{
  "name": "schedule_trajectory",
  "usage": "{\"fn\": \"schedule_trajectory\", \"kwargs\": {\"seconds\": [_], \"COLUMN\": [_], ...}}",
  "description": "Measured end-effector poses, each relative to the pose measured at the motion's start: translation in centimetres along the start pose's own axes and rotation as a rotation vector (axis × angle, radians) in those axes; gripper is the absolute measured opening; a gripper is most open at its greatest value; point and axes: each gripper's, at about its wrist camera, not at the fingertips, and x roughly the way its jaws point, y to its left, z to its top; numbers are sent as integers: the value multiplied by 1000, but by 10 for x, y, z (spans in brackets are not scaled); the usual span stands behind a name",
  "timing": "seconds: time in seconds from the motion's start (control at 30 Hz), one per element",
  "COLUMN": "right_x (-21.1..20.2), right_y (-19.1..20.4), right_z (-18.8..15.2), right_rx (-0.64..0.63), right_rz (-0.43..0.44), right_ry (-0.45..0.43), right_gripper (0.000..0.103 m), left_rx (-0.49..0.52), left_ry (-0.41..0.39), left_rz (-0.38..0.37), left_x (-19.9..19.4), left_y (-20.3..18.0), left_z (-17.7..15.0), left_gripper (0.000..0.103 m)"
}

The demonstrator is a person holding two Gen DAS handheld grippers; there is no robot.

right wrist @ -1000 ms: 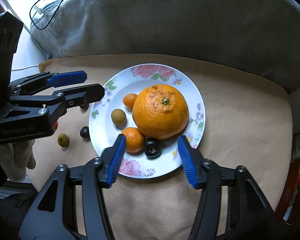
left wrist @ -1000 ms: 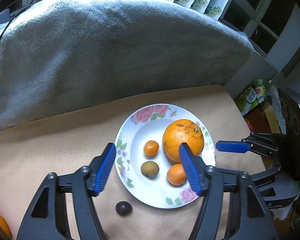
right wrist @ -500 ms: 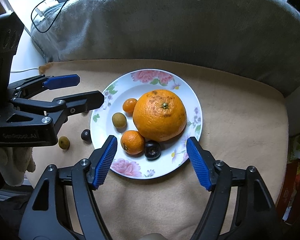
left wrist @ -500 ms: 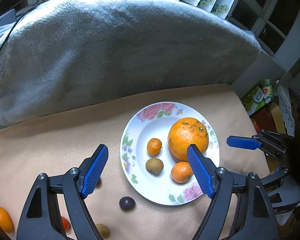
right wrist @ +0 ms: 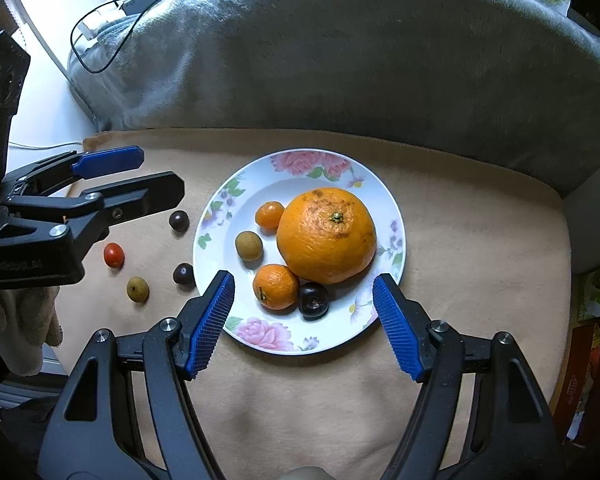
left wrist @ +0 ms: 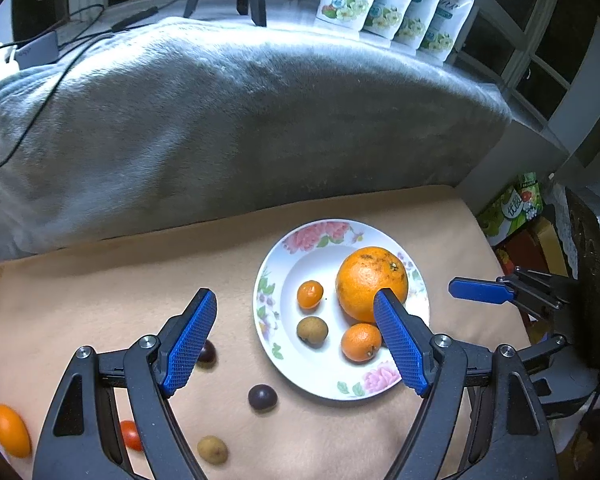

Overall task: Organize fruits
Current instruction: 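Withdraw both grippers from the plate toward the remaining fruits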

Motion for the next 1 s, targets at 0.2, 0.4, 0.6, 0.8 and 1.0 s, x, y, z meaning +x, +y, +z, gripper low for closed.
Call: {"fn": "schedule_trajectory", "kwargs": {"seconds": [0.2,0.4,0.6,0.8,1.0], "right_x": [-5,-4,-2,-1,5], "right_y": [10,22,36,53,68], "right_z": [-1,-1,0,5,10], "right_rx": [-9,-16,-22,-68,-97], "right_rz": [6,13,47,57,57], "right_ry": [-13,-25,-47,-74,-66], "right_gripper": [74,74,74,74,74], "left_rx": [-6,-24,-65,-138,-203], "left_ry": [-24,-36,-59,-69,-89], "left_rz": [12,34,66,101,145], "left_x": [-14,-27,-42,-58,-74], "left_y": [6,16,35,65,95], "left_z": [-6,-17,-29,-48,-72], "left_gripper": [81,81,81,81,81]}}
